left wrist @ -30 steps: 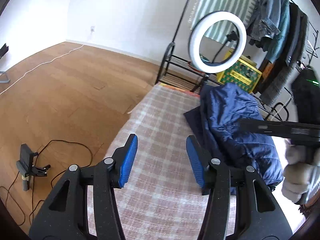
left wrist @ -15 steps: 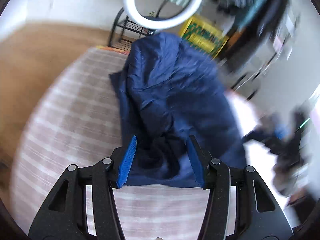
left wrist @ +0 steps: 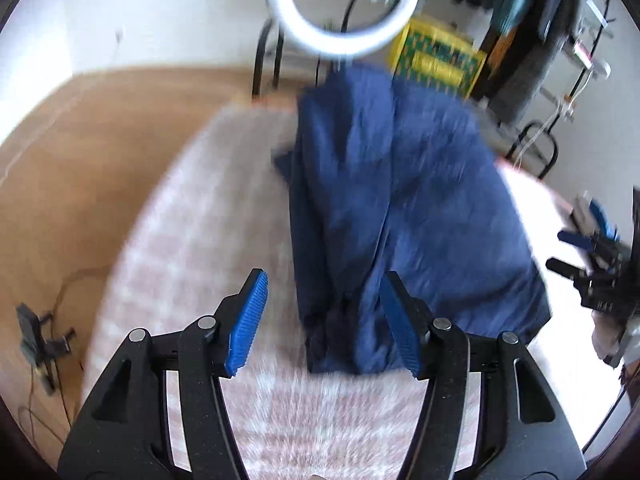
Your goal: Fold large clothes
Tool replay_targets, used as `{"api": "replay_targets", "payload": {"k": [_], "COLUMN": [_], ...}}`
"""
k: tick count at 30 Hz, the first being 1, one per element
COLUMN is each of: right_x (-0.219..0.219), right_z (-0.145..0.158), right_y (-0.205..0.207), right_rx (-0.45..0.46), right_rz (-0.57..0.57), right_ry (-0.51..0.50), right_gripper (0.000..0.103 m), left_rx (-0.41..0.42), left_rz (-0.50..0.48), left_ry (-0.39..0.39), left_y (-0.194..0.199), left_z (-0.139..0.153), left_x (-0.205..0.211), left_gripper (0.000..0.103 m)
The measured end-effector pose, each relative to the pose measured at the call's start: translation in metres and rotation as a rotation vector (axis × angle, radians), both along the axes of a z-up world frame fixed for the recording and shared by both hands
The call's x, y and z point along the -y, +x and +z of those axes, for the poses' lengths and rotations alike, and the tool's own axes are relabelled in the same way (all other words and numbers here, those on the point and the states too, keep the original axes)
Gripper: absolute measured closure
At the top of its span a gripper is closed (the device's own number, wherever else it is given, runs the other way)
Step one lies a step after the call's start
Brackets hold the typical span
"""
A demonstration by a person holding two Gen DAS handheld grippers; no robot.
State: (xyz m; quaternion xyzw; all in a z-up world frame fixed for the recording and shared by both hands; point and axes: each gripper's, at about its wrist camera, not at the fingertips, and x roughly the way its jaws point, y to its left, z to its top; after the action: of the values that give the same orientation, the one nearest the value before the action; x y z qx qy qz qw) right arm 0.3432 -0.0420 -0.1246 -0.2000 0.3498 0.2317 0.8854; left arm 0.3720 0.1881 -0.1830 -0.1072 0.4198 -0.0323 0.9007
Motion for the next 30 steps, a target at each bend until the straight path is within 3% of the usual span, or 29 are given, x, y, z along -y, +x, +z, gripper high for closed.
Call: {"api": "replay_targets", "payload": {"k": [4,7,11,14,16,19,23,25,28,30], "right_x": [-0.009,-0.036,-0.051,-0.055,-0.056,-0.057,-0.06,-0.053,-0.03,-0.012], "right_z": [0.022,0.005,-0.033,-0.052,-0.058,-0.061,-0.062,-0.055,-0.035,-0.021], "right_y": [-0.007,-0.006,-0.009,-0.015,-0.019,-0.02,-0.024,-0.024,-0.023,-0.02], "right_rx": [0.046,0.017,-0.042,-0.021,-0.012,-0.007,0.006,-0.018,-0.07,-0.079], "right_rz": [0.064,0.119,0.177,0.203,0.215,0.235,0.261,0.283,0.319,0.302], "right_ry": [0.112,0.085,0.015,-0.05,-0.061,-0.061,-0.101,-0.079,0.03,0.113], "right_gripper": [0.036,0.037,0.038,0.038,0.037,0.036,0.035,0.035,0.038,0.037], "left_rx": [0.105,0.135,0.112,0.054,-0.048,-0.101,-0.083,-0.043,0.001,-0.012], "left_rz": [-0.048,-0.098,-0.121,-0.044,0.021,0.041,0.045,0.056,0.024,0.016], "left_ry": [0.032,0.084,0.131,0.222,0.261,0.165,0.229,0.217,0.073,-0.043], "left_y": [0.034,0.085,0.149,0.197,0.222,0.23,0.223,0.206,0.17,0.151], "left_z": [0.046,0.052,0.027,-0.012,-0.049,-0.08,-0.067,-0.047,-0.021,-0.016], "left_x": [0.01,0.031,0.05,0.053,0.043,0.025,0.023,0.014,-0.015,-0.038], "left_gripper": [0.042,0.042,0.042,0.042,0.041,0.035,0.035,0.035,0.035,0.03]}}
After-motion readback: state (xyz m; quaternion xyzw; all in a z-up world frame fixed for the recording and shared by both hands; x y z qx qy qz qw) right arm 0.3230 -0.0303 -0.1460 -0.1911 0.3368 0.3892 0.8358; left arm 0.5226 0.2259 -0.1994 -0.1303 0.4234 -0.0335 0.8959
